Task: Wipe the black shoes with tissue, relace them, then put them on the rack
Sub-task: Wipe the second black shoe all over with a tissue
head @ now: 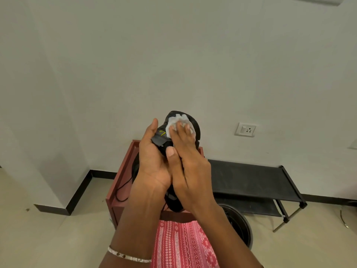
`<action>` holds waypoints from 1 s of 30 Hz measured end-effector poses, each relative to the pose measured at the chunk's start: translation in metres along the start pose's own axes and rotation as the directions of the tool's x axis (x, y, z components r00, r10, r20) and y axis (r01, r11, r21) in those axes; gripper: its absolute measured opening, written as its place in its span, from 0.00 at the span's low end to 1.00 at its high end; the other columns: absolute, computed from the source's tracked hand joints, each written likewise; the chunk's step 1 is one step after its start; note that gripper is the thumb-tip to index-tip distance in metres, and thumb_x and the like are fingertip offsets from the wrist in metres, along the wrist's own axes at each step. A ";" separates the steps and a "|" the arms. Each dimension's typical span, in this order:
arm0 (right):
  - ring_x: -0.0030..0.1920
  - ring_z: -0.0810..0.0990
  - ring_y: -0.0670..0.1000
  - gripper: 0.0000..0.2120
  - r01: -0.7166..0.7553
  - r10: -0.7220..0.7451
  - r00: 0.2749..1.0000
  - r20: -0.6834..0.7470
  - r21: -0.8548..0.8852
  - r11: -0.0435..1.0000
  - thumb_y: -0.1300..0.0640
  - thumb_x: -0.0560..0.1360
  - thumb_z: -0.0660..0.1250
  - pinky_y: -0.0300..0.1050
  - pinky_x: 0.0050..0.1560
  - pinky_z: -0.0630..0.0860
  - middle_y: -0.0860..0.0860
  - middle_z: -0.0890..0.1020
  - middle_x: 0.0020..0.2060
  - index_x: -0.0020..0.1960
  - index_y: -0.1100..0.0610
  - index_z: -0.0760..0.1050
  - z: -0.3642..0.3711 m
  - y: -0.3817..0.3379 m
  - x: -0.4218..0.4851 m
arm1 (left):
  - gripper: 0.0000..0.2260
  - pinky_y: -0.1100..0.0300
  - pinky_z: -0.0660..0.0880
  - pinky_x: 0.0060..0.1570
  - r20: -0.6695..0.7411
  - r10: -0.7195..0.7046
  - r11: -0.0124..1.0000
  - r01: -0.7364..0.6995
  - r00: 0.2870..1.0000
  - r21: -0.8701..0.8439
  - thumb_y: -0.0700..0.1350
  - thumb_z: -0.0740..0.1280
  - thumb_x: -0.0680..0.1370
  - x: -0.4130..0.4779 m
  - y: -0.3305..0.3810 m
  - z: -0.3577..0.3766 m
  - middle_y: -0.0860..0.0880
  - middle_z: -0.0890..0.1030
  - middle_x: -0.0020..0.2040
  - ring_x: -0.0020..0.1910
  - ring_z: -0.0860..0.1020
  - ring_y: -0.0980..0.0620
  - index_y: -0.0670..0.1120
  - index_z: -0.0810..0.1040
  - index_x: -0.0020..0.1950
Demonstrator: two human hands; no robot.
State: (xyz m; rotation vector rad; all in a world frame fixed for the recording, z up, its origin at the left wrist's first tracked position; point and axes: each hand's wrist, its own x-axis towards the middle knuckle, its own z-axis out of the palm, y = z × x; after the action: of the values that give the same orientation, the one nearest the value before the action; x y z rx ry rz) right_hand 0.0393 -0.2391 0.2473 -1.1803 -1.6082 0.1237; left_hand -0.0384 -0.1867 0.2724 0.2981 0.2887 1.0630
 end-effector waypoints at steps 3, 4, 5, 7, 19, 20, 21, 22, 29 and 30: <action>0.78 0.60 0.43 0.21 0.003 -0.001 0.999 0.036 -0.036 0.999 0.51 0.85 0.56 0.44 0.78 0.59 0.50 0.69 0.75 0.74 0.58 0.70 0.003 -0.001 0.010 | 0.23 0.53 0.77 0.61 0.022 -0.006 0.999 0.007 1.000 -0.046 0.59 0.62 0.79 -0.002 -0.003 -0.001 0.43 0.83 0.52 0.56 0.81 0.44 0.41 0.80 0.59; 0.77 0.61 0.43 0.21 0.011 -0.010 1.000 0.021 -0.027 1.000 0.52 0.85 0.56 0.45 0.77 0.61 0.51 0.71 0.74 0.74 0.58 0.71 0.003 0.000 0.009 | 0.23 0.53 0.77 0.61 0.021 0.001 0.999 0.000 1.000 -0.051 0.59 0.62 0.79 -0.002 -0.003 -0.003 0.43 0.83 0.54 0.58 0.80 0.44 0.41 0.80 0.61; 0.77 0.62 0.43 0.20 0.025 -0.025 1.000 -0.005 -0.012 1.000 0.53 0.84 0.56 0.46 0.76 0.63 0.51 0.72 0.74 0.73 0.59 0.71 0.003 0.001 0.007 | 0.25 0.51 0.76 0.63 0.015 0.009 0.999 -0.009 1.000 -0.050 0.59 0.62 0.79 -0.003 -0.002 -0.004 0.42 0.82 0.56 0.61 0.79 0.43 0.41 0.78 0.64; 0.76 0.64 0.45 0.19 0.033 -0.032 0.998 -0.059 0.026 0.999 0.56 0.84 0.57 0.44 0.75 0.64 0.52 0.72 0.73 0.73 0.61 0.71 0.001 0.005 -0.006 | 0.27 0.48 0.72 0.67 -0.002 0.012 0.998 -0.012 1.000 -0.060 0.59 0.62 0.79 -0.005 0.002 -0.005 0.39 0.81 0.60 0.63 0.78 0.41 0.39 0.76 0.68; 0.80 0.56 0.47 0.25 0.015 -0.013 0.999 0.034 -0.052 0.999 0.47 0.85 0.51 0.51 0.78 0.61 0.49 0.62 0.79 0.78 0.57 0.63 -0.003 0.000 -0.011 | 0.27 0.45 0.75 0.63 0.014 0.027 0.995 -0.026 1.000 -0.092 0.61 0.57 0.80 -0.002 -0.001 -0.010 0.38 0.80 0.63 0.60 0.80 0.41 0.41 0.79 0.64; 0.80 0.56 0.48 0.25 0.032 -0.030 0.999 0.044 -0.051 0.998 0.48 0.85 0.52 0.54 0.77 0.62 0.50 0.62 0.79 0.78 0.58 0.63 -0.003 0.000 -0.009 | 0.27 0.45 0.76 0.62 0.009 0.032 0.996 -0.031 0.999 -0.085 0.61 0.57 0.80 -0.002 -0.001 -0.011 0.39 0.81 0.61 0.57 0.81 0.42 0.41 0.82 0.61; 0.80 0.56 0.48 0.24 0.043 -0.042 0.998 0.041 -0.043 0.998 0.49 0.85 0.53 0.55 0.77 0.63 0.51 0.62 0.79 0.78 0.58 0.63 -0.003 0.000 -0.009 | 0.27 0.45 0.76 0.61 0.003 0.036 0.996 -0.035 0.999 -0.080 0.61 0.57 0.80 -0.002 -0.002 -0.012 0.39 0.82 0.59 0.55 0.82 0.42 0.41 0.84 0.57; 0.80 0.57 0.48 0.23 0.050 -0.049 0.998 0.030 -0.030 0.998 0.51 0.85 0.54 0.55 0.77 0.63 0.51 0.63 0.78 0.78 0.59 0.64 -0.003 0.003 -0.012 | 0.27 0.45 0.75 0.62 0.002 0.036 0.996 -0.036 0.999 -0.083 0.61 0.57 0.80 -0.003 -0.003 -0.013 0.39 0.83 0.58 0.55 0.82 0.42 0.40 0.84 0.56; 0.78 0.62 0.47 0.26 -0.143 0.144 0.989 -0.018 0.047 0.989 0.46 0.85 0.52 0.55 0.73 0.69 0.47 0.65 0.77 0.79 0.56 0.61 -0.002 0.015 -0.070 | 0.25 0.43 0.71 0.66 -0.085 0.138 0.954 -0.155 0.987 -0.255 0.58 0.60 0.81 -0.001 -0.002 -0.014 0.38 0.77 0.67 0.65 0.76 0.40 0.42 0.74 0.71; 0.78 0.62 0.47 0.27 -0.169 0.169 0.985 -0.016 0.032 0.985 0.43 0.85 0.51 0.55 0.73 0.69 0.48 0.65 0.77 0.79 0.55 0.60 -0.002 0.013 -0.070 | 0.26 0.43 0.69 0.69 -0.091 0.132 0.957 -0.151 0.987 -0.248 0.58 0.60 0.81 -0.001 -0.005 -0.015 0.38 0.76 0.68 0.67 0.75 0.40 0.42 0.73 0.72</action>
State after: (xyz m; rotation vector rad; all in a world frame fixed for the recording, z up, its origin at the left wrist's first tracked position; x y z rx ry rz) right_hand 0.0437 -0.2848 0.1926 -1.2894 -1.4837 0.2451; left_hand -0.0407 -0.1884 0.2571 0.0490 0.1961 1.2407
